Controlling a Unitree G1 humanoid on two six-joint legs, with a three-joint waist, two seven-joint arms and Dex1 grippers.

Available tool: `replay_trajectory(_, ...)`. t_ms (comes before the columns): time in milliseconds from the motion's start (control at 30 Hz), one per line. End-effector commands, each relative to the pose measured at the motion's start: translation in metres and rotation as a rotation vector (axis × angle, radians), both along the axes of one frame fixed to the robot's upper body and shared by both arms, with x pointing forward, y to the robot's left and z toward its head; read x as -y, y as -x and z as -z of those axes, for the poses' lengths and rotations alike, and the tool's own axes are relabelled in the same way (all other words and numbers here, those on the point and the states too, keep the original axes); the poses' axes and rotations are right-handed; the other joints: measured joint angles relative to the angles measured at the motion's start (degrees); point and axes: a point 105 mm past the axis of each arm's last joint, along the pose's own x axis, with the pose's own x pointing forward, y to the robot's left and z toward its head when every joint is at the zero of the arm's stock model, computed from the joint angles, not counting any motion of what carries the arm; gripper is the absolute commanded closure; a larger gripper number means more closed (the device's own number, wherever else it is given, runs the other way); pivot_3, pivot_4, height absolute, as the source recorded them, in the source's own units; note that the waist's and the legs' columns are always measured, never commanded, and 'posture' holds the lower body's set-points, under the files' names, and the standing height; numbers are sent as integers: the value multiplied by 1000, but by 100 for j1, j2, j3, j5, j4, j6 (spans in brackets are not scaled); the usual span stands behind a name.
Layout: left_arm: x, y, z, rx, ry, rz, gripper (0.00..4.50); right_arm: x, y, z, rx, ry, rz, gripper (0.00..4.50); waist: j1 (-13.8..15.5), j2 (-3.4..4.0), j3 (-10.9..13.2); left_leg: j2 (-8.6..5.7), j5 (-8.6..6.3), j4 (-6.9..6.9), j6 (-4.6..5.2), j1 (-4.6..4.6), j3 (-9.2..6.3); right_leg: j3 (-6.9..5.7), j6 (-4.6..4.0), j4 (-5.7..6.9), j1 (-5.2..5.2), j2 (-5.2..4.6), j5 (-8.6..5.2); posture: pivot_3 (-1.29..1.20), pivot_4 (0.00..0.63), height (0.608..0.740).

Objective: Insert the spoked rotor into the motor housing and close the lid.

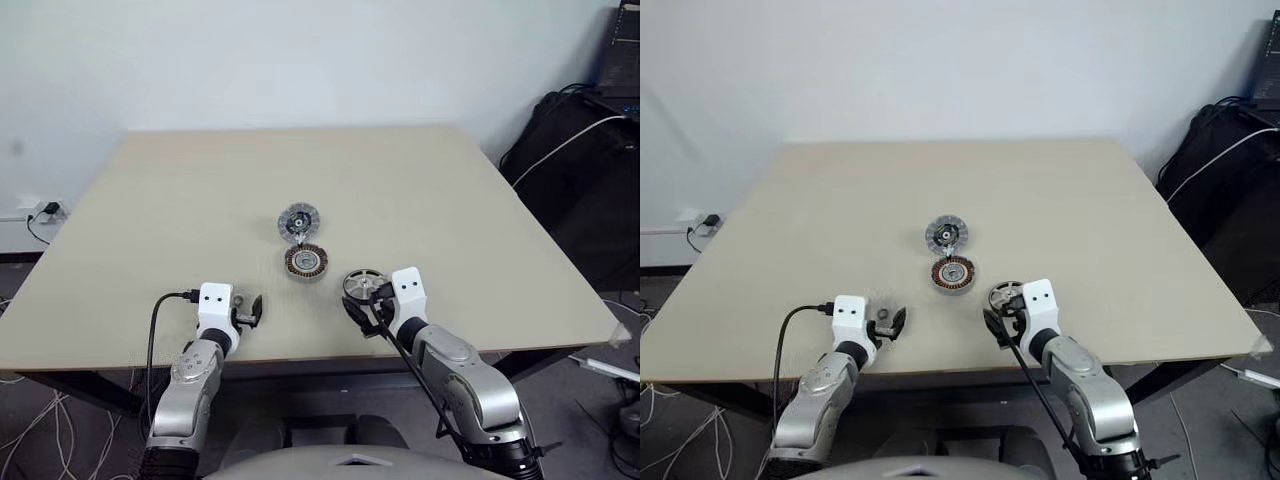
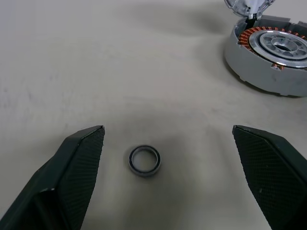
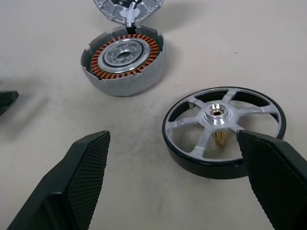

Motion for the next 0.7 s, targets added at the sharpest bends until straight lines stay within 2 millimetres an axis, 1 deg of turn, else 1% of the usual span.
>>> replay_trajectory(33,-4,-7,-4,16,-37,-5,0,-3,-4,-16,67,-11,-2,8,-3,0,0,0,0,0,0,0,0,0,0,0,0,0,0,0,0,740)
replay_trajectory(167,-9,-9,2,-17,-58,-17,0,-3,-4,-16,68,-13,0,8,2,0,0,0,0,0,1,0,0,0,-5,0,0,0,3,0,0,740)
replay_trajectory(267,-11,-8,10,-62,-70,-7,0,-3,-4,-16,71,-16,3,8,-2,0,0,0,1,0,2,0,0,0,-4,1,-2,0,3,0,0,740)
replay_trajectory(467,-11,-4,20,-111,-63,0,0,-4,-4,-16,71,-15,7,8,0,4,-6,0,2,1,0,1,0,0,-3,2,0,0,4,0,0,740)
replay_trajectory(567,-12,-2,23,-130,-66,-4,603,-2,-4,-16,71,-13,13,0,-1,8,-11,0,2,1,-1,2,0,0,-2,3,0,0,5,0,0,740)
replay_trajectory(700,-11,-1,24,-132,-62,-4,1937,-1,-4,-15,68,-11,19,0,-2,13,-15,0,2,1,-1,2,0,1,0,4,0,0,4,0,0,740)
